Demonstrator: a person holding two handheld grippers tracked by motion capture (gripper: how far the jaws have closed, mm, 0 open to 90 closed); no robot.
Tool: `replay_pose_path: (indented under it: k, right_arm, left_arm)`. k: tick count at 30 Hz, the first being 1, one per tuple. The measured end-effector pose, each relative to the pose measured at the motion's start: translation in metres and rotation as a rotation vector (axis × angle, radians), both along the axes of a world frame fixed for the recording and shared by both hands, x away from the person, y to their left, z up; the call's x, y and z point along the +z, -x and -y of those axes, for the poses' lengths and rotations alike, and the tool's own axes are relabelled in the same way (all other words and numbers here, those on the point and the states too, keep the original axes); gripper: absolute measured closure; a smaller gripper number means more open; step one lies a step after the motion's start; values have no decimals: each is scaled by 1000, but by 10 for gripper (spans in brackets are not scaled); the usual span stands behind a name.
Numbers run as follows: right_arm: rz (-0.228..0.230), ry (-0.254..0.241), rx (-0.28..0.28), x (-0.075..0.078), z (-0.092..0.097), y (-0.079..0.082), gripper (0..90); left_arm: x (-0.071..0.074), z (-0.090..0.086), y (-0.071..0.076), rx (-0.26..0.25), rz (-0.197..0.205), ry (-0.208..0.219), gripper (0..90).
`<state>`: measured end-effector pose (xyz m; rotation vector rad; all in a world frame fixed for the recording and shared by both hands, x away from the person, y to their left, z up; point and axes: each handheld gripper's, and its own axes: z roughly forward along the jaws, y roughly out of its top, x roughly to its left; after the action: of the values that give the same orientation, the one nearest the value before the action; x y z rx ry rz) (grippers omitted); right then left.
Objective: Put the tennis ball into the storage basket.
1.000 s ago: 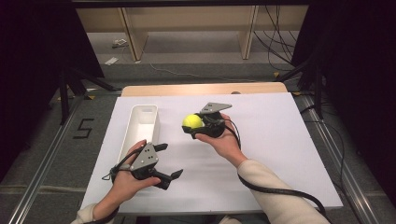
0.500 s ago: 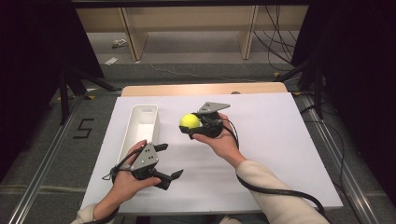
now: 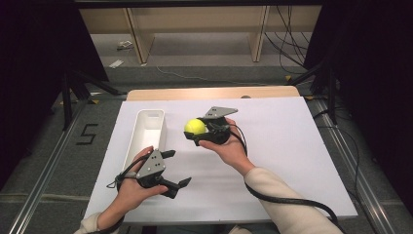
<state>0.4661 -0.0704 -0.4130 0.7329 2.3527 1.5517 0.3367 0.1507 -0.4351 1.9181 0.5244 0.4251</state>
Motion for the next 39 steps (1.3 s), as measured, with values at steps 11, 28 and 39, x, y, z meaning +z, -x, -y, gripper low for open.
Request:
replay_pose_path:
  k: [11, 28, 39]
  right_arm:
    - [7, -5, 7, 3, -4, 1, 266]
    - [15, -10, 23, 7, -12, 2, 266]
    - [12, -17, 33, 9, -20, 1, 266]
  left_arm:
    - [0, 0, 0, -3, -1, 0, 8]
    - [0, 0, 0, 1, 1, -2, 9]
    - [0, -1, 0, 0, 2, -2, 9]
